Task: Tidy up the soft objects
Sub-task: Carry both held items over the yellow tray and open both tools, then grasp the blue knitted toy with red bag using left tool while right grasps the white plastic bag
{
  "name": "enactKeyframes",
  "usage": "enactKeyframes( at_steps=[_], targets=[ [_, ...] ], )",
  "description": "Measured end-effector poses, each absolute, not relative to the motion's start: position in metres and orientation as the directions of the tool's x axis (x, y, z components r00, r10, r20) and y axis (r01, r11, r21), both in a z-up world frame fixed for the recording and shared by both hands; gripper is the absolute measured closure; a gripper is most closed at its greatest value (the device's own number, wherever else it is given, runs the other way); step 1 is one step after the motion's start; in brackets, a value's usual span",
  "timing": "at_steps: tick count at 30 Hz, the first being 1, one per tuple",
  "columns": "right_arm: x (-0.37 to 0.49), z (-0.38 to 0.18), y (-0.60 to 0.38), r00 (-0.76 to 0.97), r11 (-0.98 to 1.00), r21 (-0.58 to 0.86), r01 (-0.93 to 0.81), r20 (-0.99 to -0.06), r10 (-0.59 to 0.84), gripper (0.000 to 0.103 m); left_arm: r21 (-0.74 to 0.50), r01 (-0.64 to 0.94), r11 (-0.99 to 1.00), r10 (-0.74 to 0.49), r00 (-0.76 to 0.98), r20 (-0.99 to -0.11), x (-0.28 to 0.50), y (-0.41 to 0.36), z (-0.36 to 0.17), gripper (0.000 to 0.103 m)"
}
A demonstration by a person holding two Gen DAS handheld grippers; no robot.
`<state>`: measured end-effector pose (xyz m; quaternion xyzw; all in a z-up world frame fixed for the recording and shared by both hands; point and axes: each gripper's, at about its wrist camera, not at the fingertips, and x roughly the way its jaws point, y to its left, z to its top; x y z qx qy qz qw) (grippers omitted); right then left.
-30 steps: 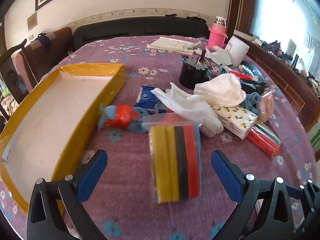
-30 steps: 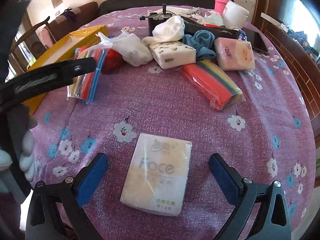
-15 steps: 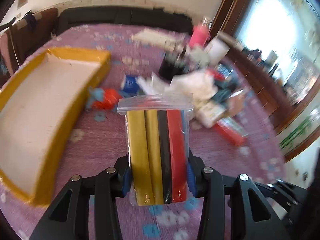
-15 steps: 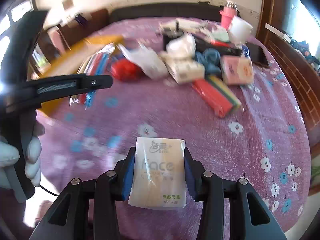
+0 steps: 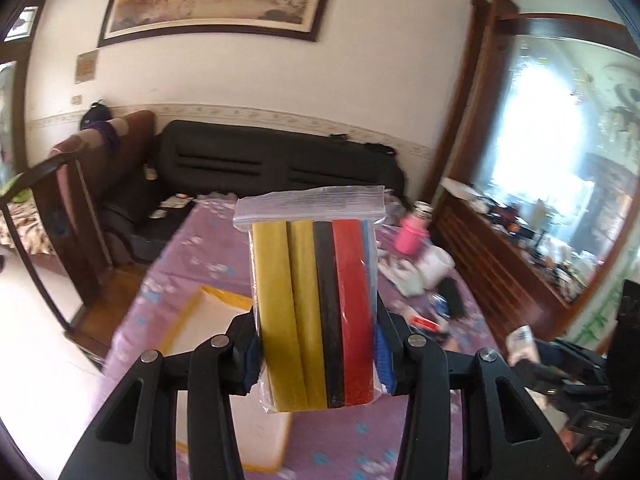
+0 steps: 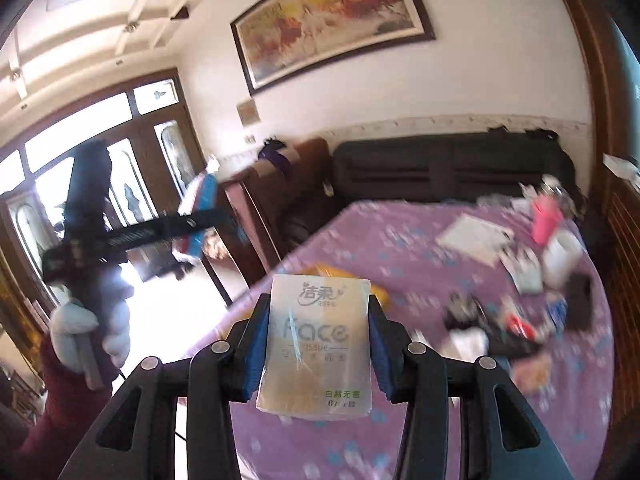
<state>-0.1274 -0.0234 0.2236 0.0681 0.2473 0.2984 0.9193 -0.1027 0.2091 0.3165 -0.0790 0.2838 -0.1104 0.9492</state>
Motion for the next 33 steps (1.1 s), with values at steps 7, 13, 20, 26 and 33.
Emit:
enactKeyframes(
  at_steps=[7, 13, 20, 26, 33],
  targets=[
    [-0.019, 0.167, 0.034, 0.588, 0.795, 0.368, -0.482, -0.536, 0.605, 0.054, -0.261, 0.052, 0.964, -0.209, 0.754, -0.622, 0.0, 0.245, 0.247, 0.06],
    [0.065, 0.076, 0.079, 0.508, 0.845, 0.348, -0.406, -0.683, 0.525, 0.054, -0.361, -0.005, 0.933, -0.277, 0.631, -0.725, 0.07, 0.25, 0.127, 0.06],
    [0.116, 0.019, 0.103, 0.49, 0.888, 0.279, -0.366, -0.754, 0.438, 0.052, -0.415, -0.028, 0.91, -0.326, 0.572, -0.753, 0.108, 0.245, 0.054, 0.058],
    [0.14, -0.004, 0.112, 0.495, 0.908, 0.244, -0.341, -0.774, 0.393, 0.03, -0.422, -0.065, 0.904, -0.309, 0.583, -0.751, 0.108, 0.263, 0.037, 0.036],
    [0.104, 0.025, 0.067, 0.56, 0.907, 0.261, -0.331, -0.719, 0.412, 0.025, -0.329, -0.231, 0.916, -0.145, 0.574, -0.806, 0.066, 0.302, 0.017, 0.027]
  ],
)
